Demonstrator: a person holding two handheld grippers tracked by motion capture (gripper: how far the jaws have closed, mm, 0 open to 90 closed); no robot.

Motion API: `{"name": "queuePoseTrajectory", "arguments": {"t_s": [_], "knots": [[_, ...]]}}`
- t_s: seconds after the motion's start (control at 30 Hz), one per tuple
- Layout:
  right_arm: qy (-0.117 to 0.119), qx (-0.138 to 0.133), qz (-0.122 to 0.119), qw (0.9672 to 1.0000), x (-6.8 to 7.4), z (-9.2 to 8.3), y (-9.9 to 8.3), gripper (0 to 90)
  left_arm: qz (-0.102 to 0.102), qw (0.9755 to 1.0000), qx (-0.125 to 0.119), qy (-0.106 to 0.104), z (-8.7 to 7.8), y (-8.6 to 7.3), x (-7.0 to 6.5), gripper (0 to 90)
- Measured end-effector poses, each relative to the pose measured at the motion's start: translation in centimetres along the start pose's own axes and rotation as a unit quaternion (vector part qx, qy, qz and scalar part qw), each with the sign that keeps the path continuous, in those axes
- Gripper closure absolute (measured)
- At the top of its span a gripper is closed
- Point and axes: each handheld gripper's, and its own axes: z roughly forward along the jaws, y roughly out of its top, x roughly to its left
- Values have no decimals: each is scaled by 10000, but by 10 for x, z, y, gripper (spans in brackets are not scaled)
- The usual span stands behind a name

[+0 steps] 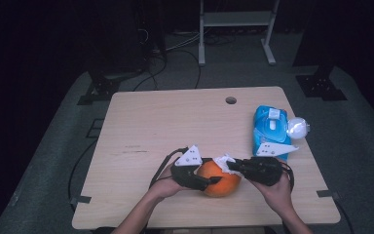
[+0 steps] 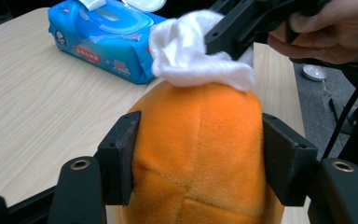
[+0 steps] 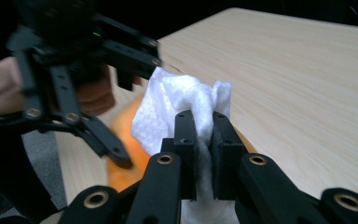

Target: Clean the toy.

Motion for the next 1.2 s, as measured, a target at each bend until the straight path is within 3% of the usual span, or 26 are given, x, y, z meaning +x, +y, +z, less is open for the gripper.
{"name": "queuePoseTrajectory", "arguments": {"t_s": [0.1,0.2,0.3,0.53,0.6,0.67,0.8,0.87,0.97,1.13,1.2], "knots": [[151,-105,-160,9997,8,0,6,817,20,10000,-31,46,5,1,-2,334],[-29,69,-331,9994,10,4,5,818,34,9998,-158,81,7,-1,-1,220],[-54,102,-145,9998,-1,4,-1,818,-59,9997,-248,69,8,-5,3,112],[-161,93,36,9998,-12,-2,-6,816,-107,9989,-375,-249,9,-17,12,92],[-211,95,36,9997,-15,-2,-6,816,-33,9990,-279,-341,11,-22,14,82],[-226,98,82,9997,-18,-4,-7,816,60,9988,-245,-419,14,-28,15,82],[-238,107,165,9995,-21,-4,-9,816,-92,9986,-346,-398,20,-30,15,100],[-258,97,189,9994,-21,-5,-8,816,-91,9991,-339,-241,17,-28,13,229],[-288,7,166,9994,-21,-10,-5,818,-35,9995,-310,-71,12,-18,9,320],[-325,-126,-48,9994,-9,-14,3,822,-219,9993,-317,37,6,-11,9,340],[-267,-173,-154,9994,-2,-14,6,823,-319,9989,-270,191,6,-8,8,340]]}}
